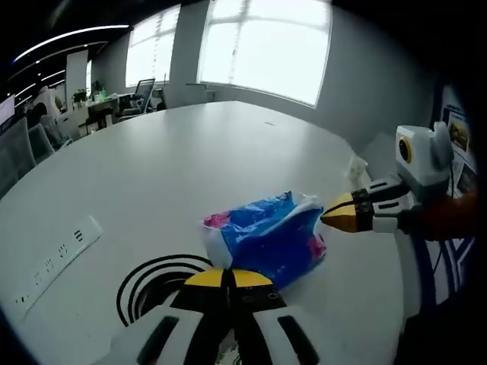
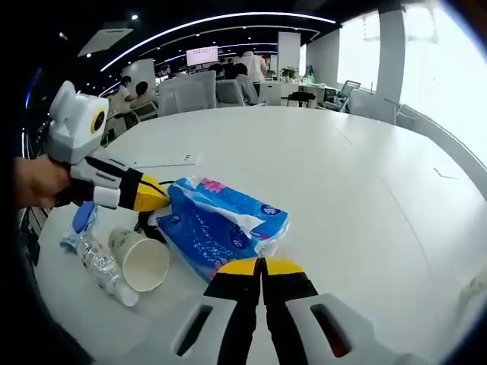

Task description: Arrange the tabletop items into an orderly group along one side of the table until the central work area is clear of visible clutter.

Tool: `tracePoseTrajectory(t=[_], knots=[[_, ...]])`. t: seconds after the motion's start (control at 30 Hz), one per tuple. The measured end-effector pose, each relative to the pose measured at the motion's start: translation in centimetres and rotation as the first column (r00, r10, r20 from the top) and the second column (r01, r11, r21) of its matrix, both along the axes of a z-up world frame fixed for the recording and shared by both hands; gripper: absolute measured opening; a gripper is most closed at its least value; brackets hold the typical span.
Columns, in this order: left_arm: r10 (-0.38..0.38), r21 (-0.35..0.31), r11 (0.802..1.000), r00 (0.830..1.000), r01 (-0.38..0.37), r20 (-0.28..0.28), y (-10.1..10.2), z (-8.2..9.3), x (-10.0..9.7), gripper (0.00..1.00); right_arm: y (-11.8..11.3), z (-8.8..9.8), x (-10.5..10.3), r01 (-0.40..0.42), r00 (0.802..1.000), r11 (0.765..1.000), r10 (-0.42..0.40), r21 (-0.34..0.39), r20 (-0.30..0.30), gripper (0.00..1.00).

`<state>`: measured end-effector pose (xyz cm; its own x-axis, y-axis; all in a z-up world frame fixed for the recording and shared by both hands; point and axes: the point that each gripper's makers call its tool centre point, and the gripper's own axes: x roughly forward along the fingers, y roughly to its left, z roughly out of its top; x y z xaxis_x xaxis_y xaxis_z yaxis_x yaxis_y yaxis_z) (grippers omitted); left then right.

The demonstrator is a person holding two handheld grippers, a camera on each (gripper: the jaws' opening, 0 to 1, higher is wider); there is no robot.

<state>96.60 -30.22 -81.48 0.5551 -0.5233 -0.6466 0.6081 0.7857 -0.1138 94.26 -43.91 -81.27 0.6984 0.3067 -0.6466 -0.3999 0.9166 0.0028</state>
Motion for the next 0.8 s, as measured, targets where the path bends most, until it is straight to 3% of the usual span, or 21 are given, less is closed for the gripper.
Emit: tracePoseTrajectory(t=[0.33, 0.8], knots=[[-0.004, 0.007, 1.0, 1.0, 0.005, -0.013, 0.2, -0.6, 0.1, 0.0, 0.2, -1.8, -0.4, -0.005, 0.999, 1.0, 0.006, 0.006, -0.048, 0.0], [-0.004, 0.019, 1.0, 1.0, 0.004, 0.004, 0.9, 0.5, 0.0, 0.03, 0.7, -0.8, -0.4, -0.033, 0.999, 0.999, 0.034, 0.03, -0.032, 0.05]])
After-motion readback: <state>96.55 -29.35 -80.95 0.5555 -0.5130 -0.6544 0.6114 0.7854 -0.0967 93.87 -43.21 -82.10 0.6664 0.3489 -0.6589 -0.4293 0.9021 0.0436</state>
